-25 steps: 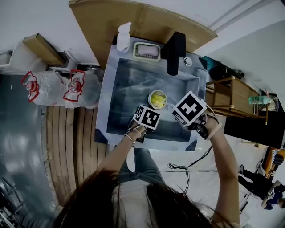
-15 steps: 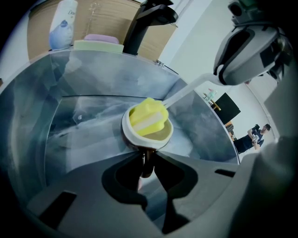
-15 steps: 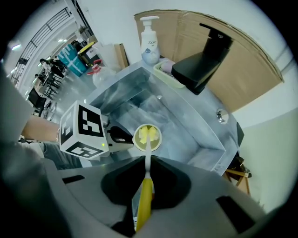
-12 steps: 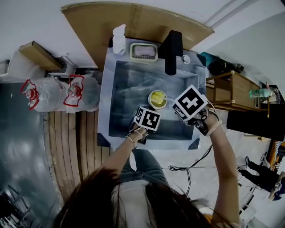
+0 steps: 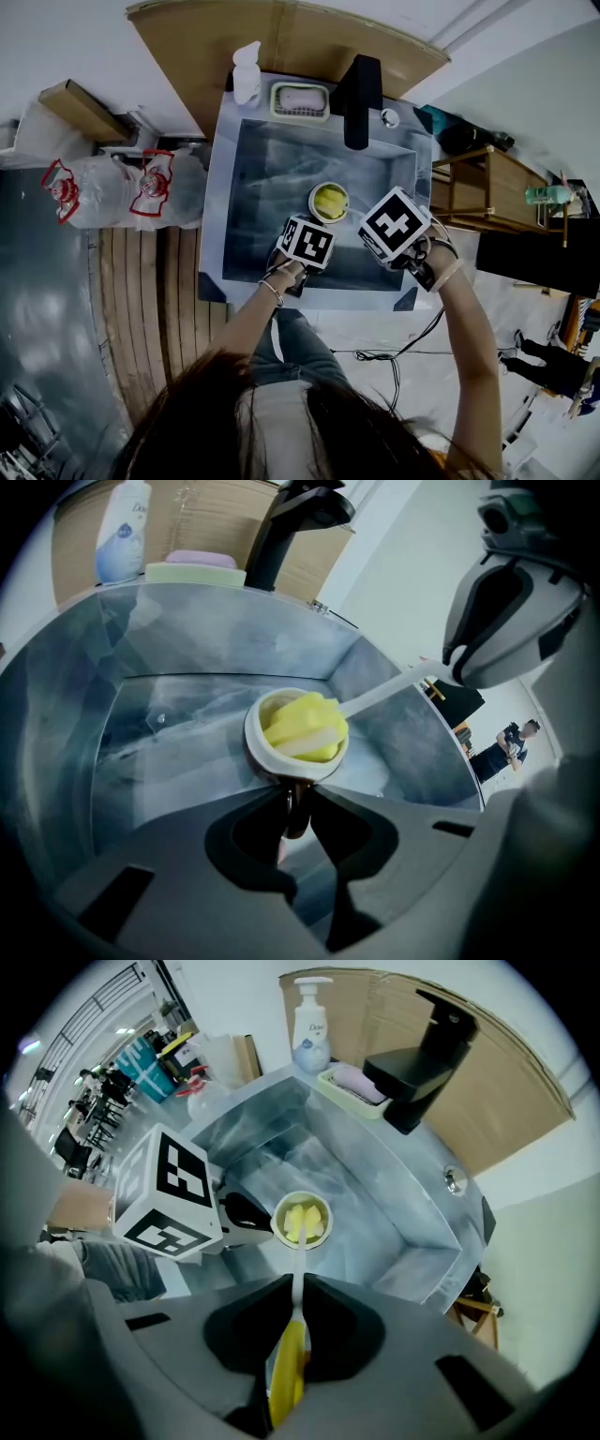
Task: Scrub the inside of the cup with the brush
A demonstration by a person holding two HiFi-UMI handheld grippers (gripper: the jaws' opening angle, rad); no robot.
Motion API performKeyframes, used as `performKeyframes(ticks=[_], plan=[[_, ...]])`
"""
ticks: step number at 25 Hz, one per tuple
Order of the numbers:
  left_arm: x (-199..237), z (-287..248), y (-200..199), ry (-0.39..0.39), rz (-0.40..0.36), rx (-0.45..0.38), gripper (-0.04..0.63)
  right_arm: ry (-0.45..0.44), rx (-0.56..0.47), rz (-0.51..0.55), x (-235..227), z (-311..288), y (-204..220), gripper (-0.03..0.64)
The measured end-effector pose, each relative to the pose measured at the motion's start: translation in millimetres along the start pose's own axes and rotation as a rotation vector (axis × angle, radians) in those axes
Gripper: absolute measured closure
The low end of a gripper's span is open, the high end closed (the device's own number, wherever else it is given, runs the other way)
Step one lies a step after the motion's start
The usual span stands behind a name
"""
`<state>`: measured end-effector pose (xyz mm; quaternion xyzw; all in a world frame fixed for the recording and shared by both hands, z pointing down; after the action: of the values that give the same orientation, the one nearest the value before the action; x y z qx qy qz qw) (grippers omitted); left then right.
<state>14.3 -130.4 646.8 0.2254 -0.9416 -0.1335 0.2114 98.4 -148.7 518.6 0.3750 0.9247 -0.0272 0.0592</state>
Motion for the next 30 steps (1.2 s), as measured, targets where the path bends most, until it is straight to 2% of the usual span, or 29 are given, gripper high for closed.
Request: performKeyframes(ticks=[7,10,12,15,23,26,30], plan=[[0,0,0,-0.008,-0.009,0.003,0.518,-0.019,-0.05,0.028,4,9,-9,0.568],[-3,1,-11,0.003,-0.033,-0.056,0.518,-0.004,-0.078,0.023,-1,16,-13,0.568],[-3,1,-11,0.003,-0.035,-0.055,0.518,0.012,-0.085,0.019,-5,19,-14,0.568],[0,1,-1,-0.014,-0.016,0.006,0.518,0.046,-0.066,0.032,-10,17,-14,0.568],[0,0,-2,-0.03,-0.018,0.0,0.518,0.103,-0.002,0.1,-7,9,3,0.568],[0,0,-2,-0.031,-0.023,0.003,0.518,0.081,0.019,0.122,3,8,7,0.568],[0,0,-2,-0.033,-0.025,0.003,0.518,0.026,-0.003,0.119,10,11,3,0.568]])
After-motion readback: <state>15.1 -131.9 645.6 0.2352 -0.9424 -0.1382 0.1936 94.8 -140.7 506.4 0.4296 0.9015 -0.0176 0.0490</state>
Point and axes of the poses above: the fingertips, and each gripper's own axes: z backward along the fingers, x to its left, y out of its underside, the point moved 4 cm from there along z, backward along the fingers, and after that the axes turned 3 degrees about -y, right-handed, at the moved point
